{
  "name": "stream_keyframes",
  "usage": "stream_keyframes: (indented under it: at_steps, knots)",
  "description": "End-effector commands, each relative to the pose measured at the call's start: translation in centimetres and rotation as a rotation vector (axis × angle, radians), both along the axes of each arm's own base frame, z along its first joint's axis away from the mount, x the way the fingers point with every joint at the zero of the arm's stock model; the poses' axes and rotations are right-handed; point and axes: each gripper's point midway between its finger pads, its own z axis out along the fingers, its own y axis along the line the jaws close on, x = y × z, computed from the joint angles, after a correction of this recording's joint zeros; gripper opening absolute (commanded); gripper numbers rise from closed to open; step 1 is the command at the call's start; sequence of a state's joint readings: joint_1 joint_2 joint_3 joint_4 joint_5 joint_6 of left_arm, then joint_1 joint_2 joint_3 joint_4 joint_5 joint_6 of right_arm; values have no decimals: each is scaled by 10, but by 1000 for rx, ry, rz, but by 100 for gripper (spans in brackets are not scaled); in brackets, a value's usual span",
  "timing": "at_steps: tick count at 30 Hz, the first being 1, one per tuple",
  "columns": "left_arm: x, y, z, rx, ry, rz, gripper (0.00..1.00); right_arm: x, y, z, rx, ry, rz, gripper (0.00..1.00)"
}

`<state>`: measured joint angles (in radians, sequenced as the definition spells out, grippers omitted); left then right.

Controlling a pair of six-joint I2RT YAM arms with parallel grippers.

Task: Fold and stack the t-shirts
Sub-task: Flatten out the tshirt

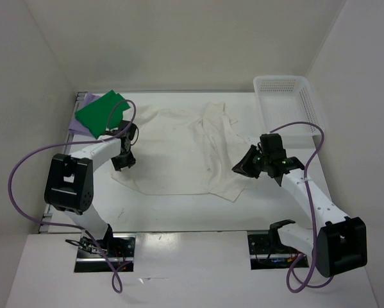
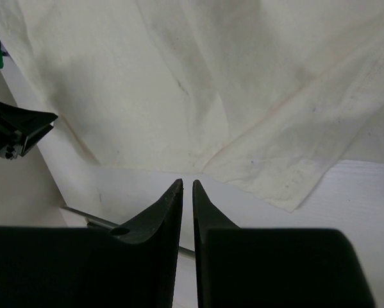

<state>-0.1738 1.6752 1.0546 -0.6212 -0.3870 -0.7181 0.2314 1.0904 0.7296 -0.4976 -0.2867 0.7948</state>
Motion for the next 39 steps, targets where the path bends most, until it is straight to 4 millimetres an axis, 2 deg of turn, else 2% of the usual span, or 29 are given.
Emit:
stream_keyframes:
  at_steps: [1, 7, 10, 18, 21, 23, 24, 26, 29, 31, 33, 34, 38, 39]
  knots:
    - [7, -4, -7, -13, -6, 25, 47, 11, 6, 19, 17, -90, 21, 16]
    - [8, -4, -9, 7, -7, 21, 39, 10, 7, 19, 23, -89, 27, 16]
    - [7, -6, -12, 17, 1, 13, 39, 10, 7, 19, 23, -89, 27, 16]
    - [4, 0, -2, 41, -19, 29, 15, 11, 5, 21, 12, -101, 15, 17]
    - [-4, 1, 1, 39, -20, 37, 10, 12, 3, 23, 6, -102, 8, 17]
    - [-4, 1, 11, 30, -48, 47, 7, 13, 2, 27, 1, -114, 1, 19]
    - [-11, 2, 12, 34, -33, 47, 5, 13, 2, 27, 1, -114, 1, 21]
    - [-12, -2, 27, 0, -69, 40, 1, 13, -1, 25, -12, -102, -20, 24]
    - [-17, -8, 47, -50, -113, 38, 0, 11, -9, 18, -46, -75, -56, 31]
    - [-19, -12, 65, -87, -166, 28, 0, 8, -15, 10, -71, -46, -82, 46]
    - [-24, -5, 78, -104, -188, 29, 0, 9, -27, 5, -106, -41, -136, 57]
    - [-25, -1, 84, -97, -194, 21, 0, 11, -31, 4, -112, -40, -162, 67]
    - [-13, 11, 106, -83, -241, -2, 0, 15, -50, -10, -182, 6, -261, 69]
    - [-11, 17, 106, -76, -238, 5, 0, 12, -54, -19, -201, 35, -277, 62]
